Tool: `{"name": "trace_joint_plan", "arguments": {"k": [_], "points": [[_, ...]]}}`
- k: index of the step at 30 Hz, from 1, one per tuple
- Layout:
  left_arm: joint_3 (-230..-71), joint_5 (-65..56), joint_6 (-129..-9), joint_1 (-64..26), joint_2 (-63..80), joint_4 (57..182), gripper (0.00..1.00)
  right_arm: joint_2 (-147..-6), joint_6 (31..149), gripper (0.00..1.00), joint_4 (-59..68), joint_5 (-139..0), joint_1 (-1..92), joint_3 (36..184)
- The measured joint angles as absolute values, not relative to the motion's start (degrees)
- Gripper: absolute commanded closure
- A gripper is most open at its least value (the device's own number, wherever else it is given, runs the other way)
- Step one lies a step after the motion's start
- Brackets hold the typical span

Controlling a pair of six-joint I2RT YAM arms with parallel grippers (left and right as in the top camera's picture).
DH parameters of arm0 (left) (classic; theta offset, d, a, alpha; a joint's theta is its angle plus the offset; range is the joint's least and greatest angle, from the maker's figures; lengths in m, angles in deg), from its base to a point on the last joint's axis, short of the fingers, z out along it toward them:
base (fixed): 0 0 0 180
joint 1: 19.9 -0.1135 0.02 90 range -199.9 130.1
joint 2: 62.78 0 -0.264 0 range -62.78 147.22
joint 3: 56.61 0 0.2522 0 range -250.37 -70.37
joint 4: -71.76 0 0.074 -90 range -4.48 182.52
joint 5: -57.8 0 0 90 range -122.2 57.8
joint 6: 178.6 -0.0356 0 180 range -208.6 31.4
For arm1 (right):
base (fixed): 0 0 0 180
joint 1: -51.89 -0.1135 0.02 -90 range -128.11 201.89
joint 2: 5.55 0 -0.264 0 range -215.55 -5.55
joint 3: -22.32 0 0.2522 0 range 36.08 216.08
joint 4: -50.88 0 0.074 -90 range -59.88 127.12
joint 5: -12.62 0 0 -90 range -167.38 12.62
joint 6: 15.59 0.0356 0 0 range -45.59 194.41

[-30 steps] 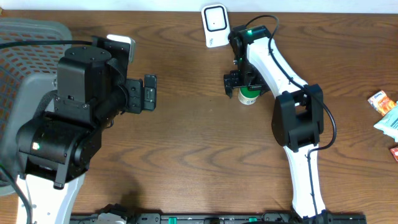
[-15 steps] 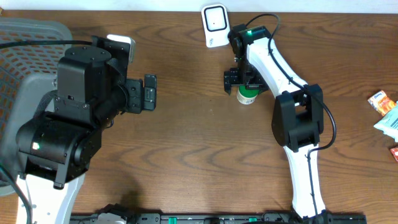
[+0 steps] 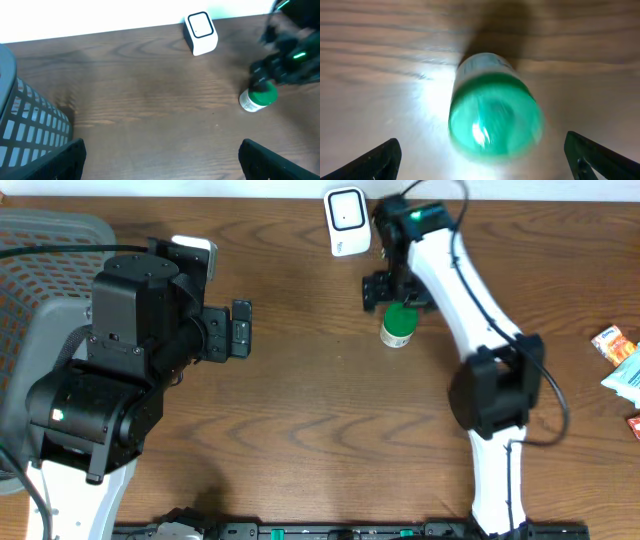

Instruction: Scan the item barcode

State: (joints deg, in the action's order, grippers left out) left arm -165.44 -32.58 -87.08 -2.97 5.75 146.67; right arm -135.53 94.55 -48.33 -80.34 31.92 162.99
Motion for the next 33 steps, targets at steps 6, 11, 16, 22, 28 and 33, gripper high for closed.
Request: {"name": "trace_joint_plan", "arguments": {"k": [6, 11, 16, 22, 28, 33], "points": [[-165.44, -32.58, -87.08, -2.97, 5.75, 146.67, 0.02, -120.03, 94.33, 0.01, -53.92, -82.59, 31.92, 164.0], [-165.44, -32.58, -87.08, -2.97, 5.75, 146.67, 0.02, -105.3, 96.98, 0.01, -59.74, -88.95, 31.31, 164.2], [-165.44, -32.58, -87.08, -2.97, 5.75, 146.67, 0.02, -90.48, 99.34, 0.01, -59.48, -94.33, 27.55, 158.08], [-165.42, -32.58, -87.08, -2.97, 5.73, 146.67, 0.02, -74.52, 101.9, 0.01, -43.98, -101.15, 25.36, 135.24], [-165.42, -32.61, -87.08, -2.97, 5.73, 146.65, 0.02, -72.97, 97.98, 0.01, -10.17, -103.73, 27.35, 107.76], [-165.42, -32.61, -87.08, -2.97, 5.75, 146.65, 0.02, -81.67, 95.45, 0.01, -1.38, -94.11, 32.36, 99.63]]}}
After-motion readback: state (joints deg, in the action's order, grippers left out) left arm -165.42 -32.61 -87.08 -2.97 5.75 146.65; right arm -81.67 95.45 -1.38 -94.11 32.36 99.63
